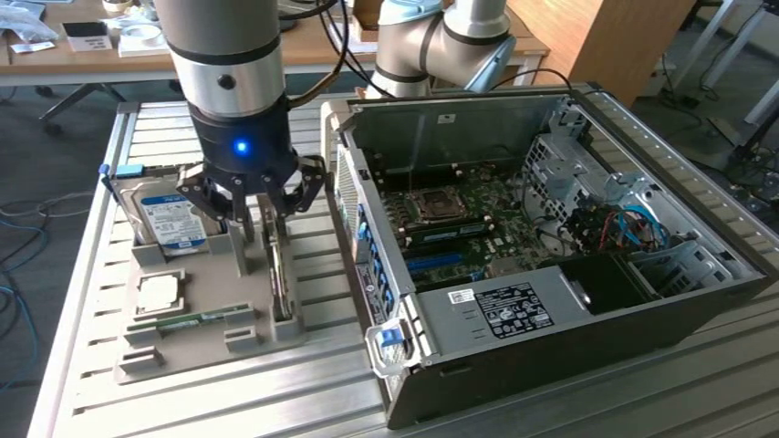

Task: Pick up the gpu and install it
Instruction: 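Pick up the gpu and move the gpu toward the slot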

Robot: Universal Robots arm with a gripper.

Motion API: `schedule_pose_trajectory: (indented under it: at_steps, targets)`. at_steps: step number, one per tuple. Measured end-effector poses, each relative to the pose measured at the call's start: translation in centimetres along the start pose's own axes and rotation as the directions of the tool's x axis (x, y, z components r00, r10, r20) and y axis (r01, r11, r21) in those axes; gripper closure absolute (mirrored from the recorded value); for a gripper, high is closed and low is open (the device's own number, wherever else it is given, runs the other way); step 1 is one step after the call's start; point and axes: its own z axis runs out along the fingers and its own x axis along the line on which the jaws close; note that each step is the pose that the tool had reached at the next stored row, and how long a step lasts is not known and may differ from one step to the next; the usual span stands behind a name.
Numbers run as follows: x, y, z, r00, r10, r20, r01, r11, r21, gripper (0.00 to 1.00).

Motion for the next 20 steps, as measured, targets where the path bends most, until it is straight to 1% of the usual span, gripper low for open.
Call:
schedule_pose_trajectory:
  at_steps: [6, 12, 20]
  targets:
    - [0.0, -0.05, 0.99, 1.0000, 0.000, 0.0001, 0.000, 1.0000, 0.0000, 0.58]
    - [0.0, -0.05, 1.07, 1.0000, 0.000, 0.0002, 0.000, 1.0000, -0.0002, 0.58]
    - [0.1, -0.11, 2.46, 1.0000, 0.000, 0.0001, 0.000, 1.0000, 0.0000, 0.58]
